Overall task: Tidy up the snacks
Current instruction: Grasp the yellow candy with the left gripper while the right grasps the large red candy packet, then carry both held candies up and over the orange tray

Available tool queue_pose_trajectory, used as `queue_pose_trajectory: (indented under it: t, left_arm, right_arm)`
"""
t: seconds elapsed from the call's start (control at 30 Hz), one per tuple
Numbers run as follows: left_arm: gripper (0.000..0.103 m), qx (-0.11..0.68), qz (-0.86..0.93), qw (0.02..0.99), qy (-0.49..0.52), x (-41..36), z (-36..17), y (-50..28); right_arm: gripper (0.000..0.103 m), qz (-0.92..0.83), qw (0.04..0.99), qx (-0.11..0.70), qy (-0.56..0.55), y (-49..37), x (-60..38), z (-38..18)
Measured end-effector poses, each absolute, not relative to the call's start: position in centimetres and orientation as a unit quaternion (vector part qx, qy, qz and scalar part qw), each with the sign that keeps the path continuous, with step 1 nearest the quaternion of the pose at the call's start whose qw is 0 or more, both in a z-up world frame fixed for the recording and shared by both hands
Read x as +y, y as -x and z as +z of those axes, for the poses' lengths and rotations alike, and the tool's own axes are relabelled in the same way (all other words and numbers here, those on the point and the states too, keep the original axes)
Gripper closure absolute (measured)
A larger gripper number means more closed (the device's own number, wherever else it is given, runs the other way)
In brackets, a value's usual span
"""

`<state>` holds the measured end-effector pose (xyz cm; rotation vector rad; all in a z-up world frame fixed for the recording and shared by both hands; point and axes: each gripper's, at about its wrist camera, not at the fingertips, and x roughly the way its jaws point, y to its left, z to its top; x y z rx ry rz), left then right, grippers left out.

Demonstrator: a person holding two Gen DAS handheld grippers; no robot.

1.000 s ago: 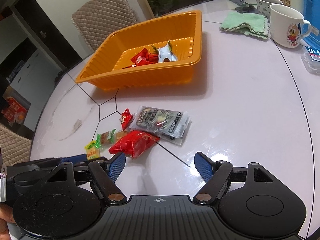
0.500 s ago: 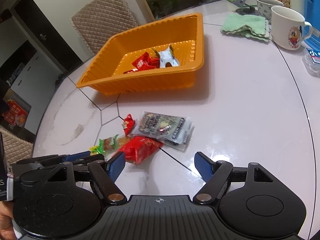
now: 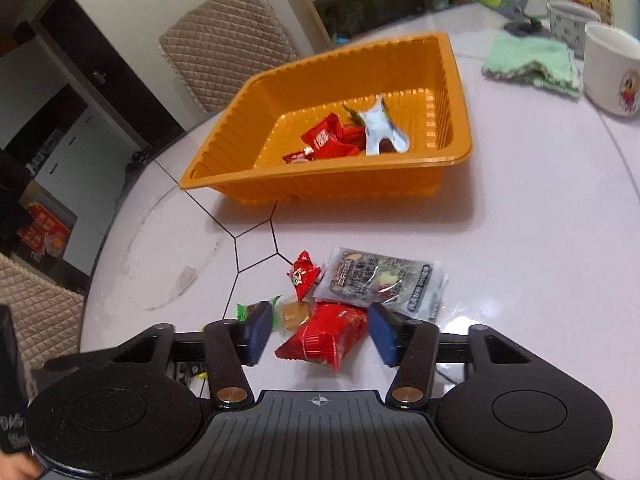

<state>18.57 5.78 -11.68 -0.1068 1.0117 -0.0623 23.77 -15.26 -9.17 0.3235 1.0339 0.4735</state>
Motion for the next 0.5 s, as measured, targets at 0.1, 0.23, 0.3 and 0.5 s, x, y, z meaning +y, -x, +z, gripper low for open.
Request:
queue_pose_trajectory:
  t: [0.1,0.23,0.3,0.5]
  left_arm:
    - [0.084,0.485,-0.028,0.873,0.054,5.9,-11.7,-18.4]
    - [0.084,0.485,-0.028,0.872,0.054,6.0,-11.6,-18.2]
    - [0.084,0.485,-0.028,0.873,0.055,6.1,-11.7,-18.1]
    - [0.084,0.486,-0.028,0.872,0.055,6.2,-11.7,-17.6]
  right_arm:
    - [0.064,0.214,0.826,0.497,-0.157,-24.0,-15.0,-9.8]
    - [0.071,0.222,0.823,0.502,-0.147,-23.3,-15.4,-10.4]
    - [0.076,0.23,0.823,0.501,-0.138,-22.7,-15.6,-10.6]
    - [0.077,0.239,0.816,0.513,-0.116,-20.8,-16.5,-11.4]
